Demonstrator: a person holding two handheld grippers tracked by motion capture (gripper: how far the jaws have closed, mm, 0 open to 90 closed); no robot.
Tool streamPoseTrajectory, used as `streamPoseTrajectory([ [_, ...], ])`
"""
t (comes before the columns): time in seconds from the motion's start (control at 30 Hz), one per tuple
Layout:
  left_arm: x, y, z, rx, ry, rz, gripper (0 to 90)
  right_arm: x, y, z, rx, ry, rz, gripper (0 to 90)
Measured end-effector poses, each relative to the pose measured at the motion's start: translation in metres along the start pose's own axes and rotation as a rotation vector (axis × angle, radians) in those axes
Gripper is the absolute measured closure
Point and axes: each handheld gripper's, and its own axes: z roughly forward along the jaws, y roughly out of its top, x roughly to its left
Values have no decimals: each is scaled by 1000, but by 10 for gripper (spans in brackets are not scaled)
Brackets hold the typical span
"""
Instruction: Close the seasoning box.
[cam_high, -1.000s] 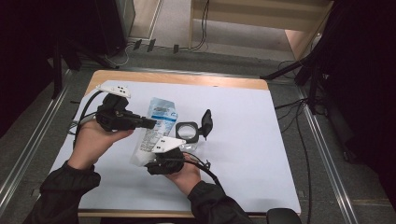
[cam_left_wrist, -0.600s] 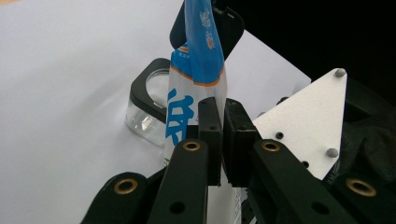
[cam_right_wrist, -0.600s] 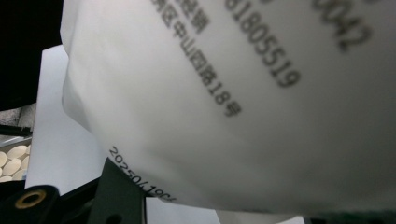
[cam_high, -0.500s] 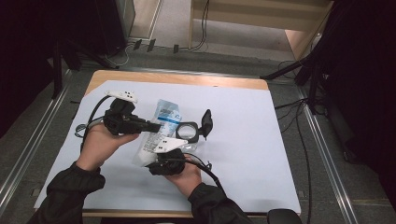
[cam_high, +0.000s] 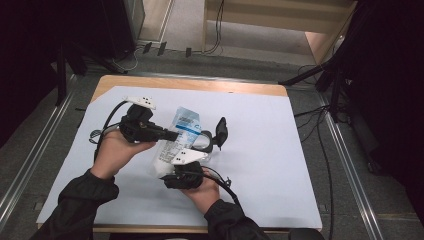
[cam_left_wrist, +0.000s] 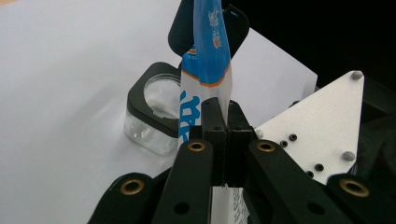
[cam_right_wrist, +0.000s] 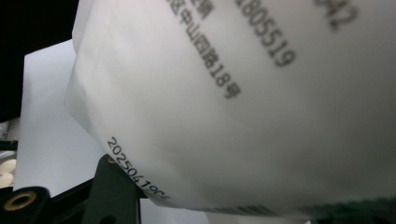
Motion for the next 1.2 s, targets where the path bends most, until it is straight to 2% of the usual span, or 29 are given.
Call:
streamPoseTrajectory([
  [0.17, 5, 2, 9, 13, -9, -13, 900, -4, -2, -1, 18, 1, 36, 482],
  [0.23, 7, 3, 11, 15, -10, -19, 900, -6, -3, -1, 27, 28, 50, 477],
  [0.37, 9, 5, 14, 8, -12, -32, 900, -7, -3, -2, 26, 17, 48, 463],
  [0.6, 11, 6, 22, 18, -11, -31, 900, -8, -5, -4, 22, 22, 83, 504],
  [0.8, 14, 6, 27, 28, -8, -36, 899, -8, -6, -2, 18, 70, 129, 514],
  [0.87, 16, 5, 28, 24, -14, -45, 900, -9, -6, -2, 18, 75, 134, 515],
  [1.0, 16, 6, 31, 34, 5, -46, 900, -10, -6, -1, 25, 80, 148, 513],
  [1.2, 17, 7, 35, 36, 16, -50, 900, -11, -6, 1, 30, 65, 144, 488],
])
